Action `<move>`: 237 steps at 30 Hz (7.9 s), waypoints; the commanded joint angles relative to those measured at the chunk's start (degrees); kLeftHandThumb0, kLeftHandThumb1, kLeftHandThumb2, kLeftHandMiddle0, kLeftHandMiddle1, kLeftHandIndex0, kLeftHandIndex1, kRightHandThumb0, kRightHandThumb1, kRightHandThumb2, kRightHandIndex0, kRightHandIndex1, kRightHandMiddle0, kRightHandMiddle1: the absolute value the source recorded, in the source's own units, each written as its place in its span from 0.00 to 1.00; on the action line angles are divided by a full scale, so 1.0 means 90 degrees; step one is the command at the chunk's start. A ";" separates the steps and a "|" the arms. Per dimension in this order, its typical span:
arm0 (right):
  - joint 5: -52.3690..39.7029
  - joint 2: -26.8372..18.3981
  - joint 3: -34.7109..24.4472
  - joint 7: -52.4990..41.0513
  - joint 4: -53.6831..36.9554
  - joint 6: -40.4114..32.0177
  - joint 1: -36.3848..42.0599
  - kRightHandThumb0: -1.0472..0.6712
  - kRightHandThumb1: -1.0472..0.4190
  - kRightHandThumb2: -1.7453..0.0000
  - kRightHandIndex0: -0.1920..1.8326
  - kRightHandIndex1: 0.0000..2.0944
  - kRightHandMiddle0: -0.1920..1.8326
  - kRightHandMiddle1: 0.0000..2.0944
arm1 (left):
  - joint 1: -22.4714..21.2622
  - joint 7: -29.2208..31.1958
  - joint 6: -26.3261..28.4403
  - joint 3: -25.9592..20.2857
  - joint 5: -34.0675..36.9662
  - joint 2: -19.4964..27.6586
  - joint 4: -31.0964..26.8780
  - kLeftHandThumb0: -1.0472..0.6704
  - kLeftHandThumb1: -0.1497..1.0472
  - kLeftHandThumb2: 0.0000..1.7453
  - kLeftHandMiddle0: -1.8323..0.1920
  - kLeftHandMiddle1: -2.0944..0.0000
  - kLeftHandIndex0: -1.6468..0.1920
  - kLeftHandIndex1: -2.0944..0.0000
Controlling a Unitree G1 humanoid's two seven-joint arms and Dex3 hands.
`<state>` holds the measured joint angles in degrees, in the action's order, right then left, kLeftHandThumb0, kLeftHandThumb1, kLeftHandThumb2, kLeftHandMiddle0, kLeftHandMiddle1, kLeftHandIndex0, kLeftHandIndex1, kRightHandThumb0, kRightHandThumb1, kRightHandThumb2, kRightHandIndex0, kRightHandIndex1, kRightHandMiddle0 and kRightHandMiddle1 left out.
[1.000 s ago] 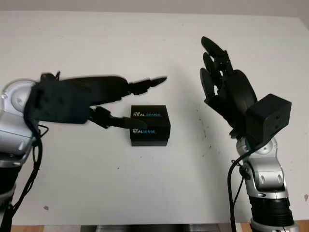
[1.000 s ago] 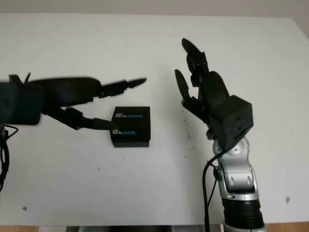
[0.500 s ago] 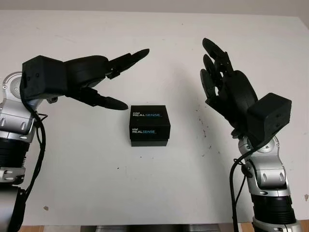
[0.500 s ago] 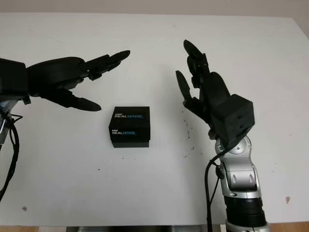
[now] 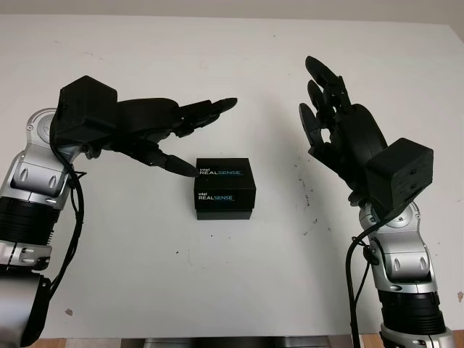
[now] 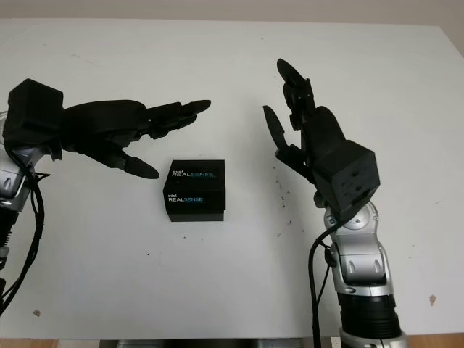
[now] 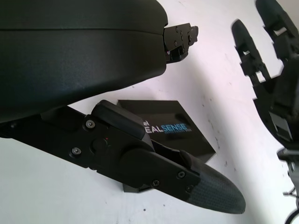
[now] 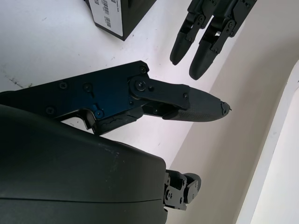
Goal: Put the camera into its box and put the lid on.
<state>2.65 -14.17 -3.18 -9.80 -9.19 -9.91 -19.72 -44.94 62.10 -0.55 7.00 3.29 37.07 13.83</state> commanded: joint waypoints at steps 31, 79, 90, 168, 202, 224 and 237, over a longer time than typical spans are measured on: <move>0.0126 -0.0047 0.0019 0.0068 -0.0158 -0.0089 0.0054 0.23 0.00 0.65 0.09 0.03 0.04 0.17 | 0.1375 -0.1929 -0.0622 0.0212 -0.1801 0.0114 -0.1491 0.05 0.90 0.03 1.00 1.00 1.00 1.00; 0.0058 -0.0027 -0.0012 0.0123 -0.0175 -0.0163 0.0052 0.22 0.00 0.65 0.09 0.03 0.06 0.13 | 0.1247 -0.1804 0.0100 0.0437 -0.2055 0.0036 -0.1539 0.04 0.92 0.03 0.96 0.97 0.96 0.97; 0.0098 -0.0016 0.0014 0.0198 -0.0319 -0.0362 0.0093 0.22 0.00 0.66 0.09 0.02 0.07 0.13 | 0.1239 -0.1778 0.0786 0.0408 -0.1765 -0.0204 -0.1475 0.06 0.93 0.03 0.92 0.95 0.96 0.97; 0.0050 0.0007 0.0014 0.0186 -0.0317 -0.0205 0.0226 0.22 0.00 0.68 0.09 0.03 0.11 0.06 | 0.3099 -0.4166 -0.0534 0.0150 -0.2319 -0.0558 -0.2604 0.45 1.00 0.25 0.87 0.00 0.97 0.01; -0.0082 -0.0019 -0.0020 0.0038 -0.0299 -0.0232 0.0257 0.23 0.00 0.68 0.08 0.02 0.10 0.04 | 0.3051 -0.4409 -0.1472 0.0041 -0.2034 -0.0775 -0.2012 0.43 1.00 0.22 0.84 0.00 0.94 0.01; -0.0141 -0.0088 -0.0052 0.0007 -0.0379 -0.0310 0.0316 0.22 0.00 0.68 0.08 0.02 0.10 0.03 | 0.3447 -0.5552 -0.2753 0.0192 -0.3200 -0.0780 -0.1374 0.43 1.00 0.24 0.83 0.00 0.98 0.03; -0.0164 -0.0072 -0.0066 0.0041 -0.0466 -0.0451 0.0355 0.23 0.00 0.68 0.08 0.02 0.11 0.03 | 0.3636 -0.6017 -0.3011 0.0312 -0.3473 -0.0940 -0.1090 0.43 1.00 0.25 0.85 0.00 0.99 0.10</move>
<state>1.18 -14.64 -3.41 -9.65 -12.15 -14.18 -17.33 -14.67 7.56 -27.28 8.41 -27.03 28.55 2.69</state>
